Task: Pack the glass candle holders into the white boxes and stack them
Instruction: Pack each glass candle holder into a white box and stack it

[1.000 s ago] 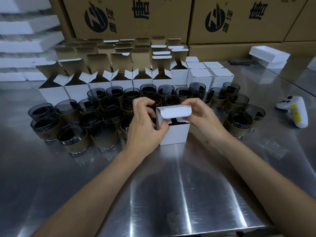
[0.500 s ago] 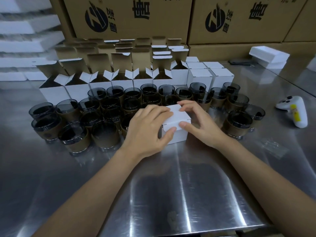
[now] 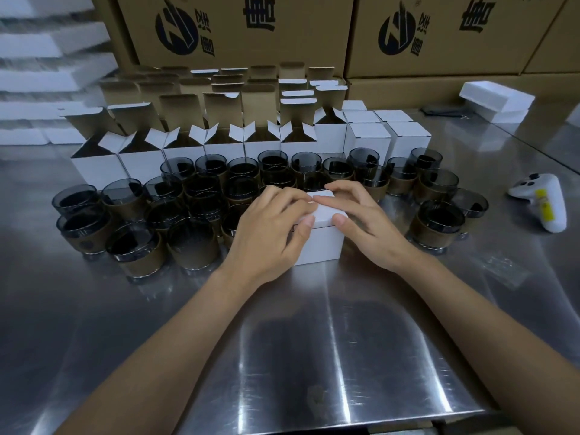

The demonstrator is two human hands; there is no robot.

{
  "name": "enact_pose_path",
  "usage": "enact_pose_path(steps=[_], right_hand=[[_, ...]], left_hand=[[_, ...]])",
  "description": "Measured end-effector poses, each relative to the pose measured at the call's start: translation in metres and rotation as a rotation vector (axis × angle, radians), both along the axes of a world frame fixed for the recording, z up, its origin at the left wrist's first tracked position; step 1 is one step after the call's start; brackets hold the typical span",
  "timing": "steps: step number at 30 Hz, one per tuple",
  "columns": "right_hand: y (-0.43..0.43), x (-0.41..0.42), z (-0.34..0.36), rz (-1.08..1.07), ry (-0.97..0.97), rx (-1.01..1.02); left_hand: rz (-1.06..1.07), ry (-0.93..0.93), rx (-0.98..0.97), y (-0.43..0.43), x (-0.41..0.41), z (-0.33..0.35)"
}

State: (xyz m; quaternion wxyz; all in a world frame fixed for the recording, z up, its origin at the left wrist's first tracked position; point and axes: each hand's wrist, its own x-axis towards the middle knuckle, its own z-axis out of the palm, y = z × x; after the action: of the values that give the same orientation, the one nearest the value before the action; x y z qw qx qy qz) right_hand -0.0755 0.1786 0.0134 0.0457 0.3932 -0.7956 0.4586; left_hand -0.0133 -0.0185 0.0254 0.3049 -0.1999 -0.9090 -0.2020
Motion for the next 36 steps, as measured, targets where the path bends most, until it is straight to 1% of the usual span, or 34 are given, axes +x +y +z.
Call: enact_pose_path(steps=[2,6,10,12,15,18,20,22,24,26,28,30,31,33,36], right_hand=[[-0.001,-0.001,-0.001,0.024,-0.052,-0.023],[-0.015,0.001,-0.007,0.056,-0.415,-0.214],[-0.023,-0.003,-0.007,0.035,-0.52,-0.291],[-0.023,-0.004,-0.007,0.054,-0.538,-0.278],[-0.017,-0.005,-0.004,0.077,-0.507,-0.201],[-0.003,-0.005,0.004,0.13,-0.407,-0.043],[0.002,-0.003,0.009,0.111,-0.335,0.022],[0.003,-0.001,0.013,0.06,-0.259,0.006],[0.008,0.0,0.02,0.024,-0.212,-0.016],[0.018,-0.002,0.032,0.004,-0.221,-0.063],[0.028,-0.007,0.043,-0.051,-0.23,-0.179],[0.033,-0.014,0.051,-0.158,-0.178,-0.26],[0.034,-0.017,0.054,-0.216,-0.137,-0.253],[0.033,-0.026,0.059,-0.305,-0.061,-0.192],[0.031,-0.044,0.07,-0.405,-0.01,-0.112]], left_hand=[[0.005,-0.01,0.016,0.002,0.001,0.0],[0.026,-0.076,0.01,0.01,0.002,0.0],[0.047,-0.109,0.018,0.015,0.003,0.0],[0.041,-0.123,0.081,0.018,0.003,-0.001],[0.032,-0.14,0.198,0.023,0.002,-0.004],[0.004,-0.111,0.278,0.025,0.003,-0.009],[-0.021,-0.093,0.304,0.024,0.004,-0.013],[-0.043,-0.066,0.334,0.024,0.003,-0.018],[-0.07,-0.04,0.438,0.025,0.002,-0.022],[-0.102,0.008,0.566,0.028,0.001,-0.027],[-0.135,0.062,0.626,0.032,-0.003,-0.03],[-0.175,0.036,0.593,0.034,-0.009,-0.032],[-0.19,-0.009,0.556,0.035,-0.013,-0.032],[-0.194,-0.076,0.497,0.037,-0.018,-0.032],[-0.18,-0.092,0.438,0.038,-0.022,-0.033]])
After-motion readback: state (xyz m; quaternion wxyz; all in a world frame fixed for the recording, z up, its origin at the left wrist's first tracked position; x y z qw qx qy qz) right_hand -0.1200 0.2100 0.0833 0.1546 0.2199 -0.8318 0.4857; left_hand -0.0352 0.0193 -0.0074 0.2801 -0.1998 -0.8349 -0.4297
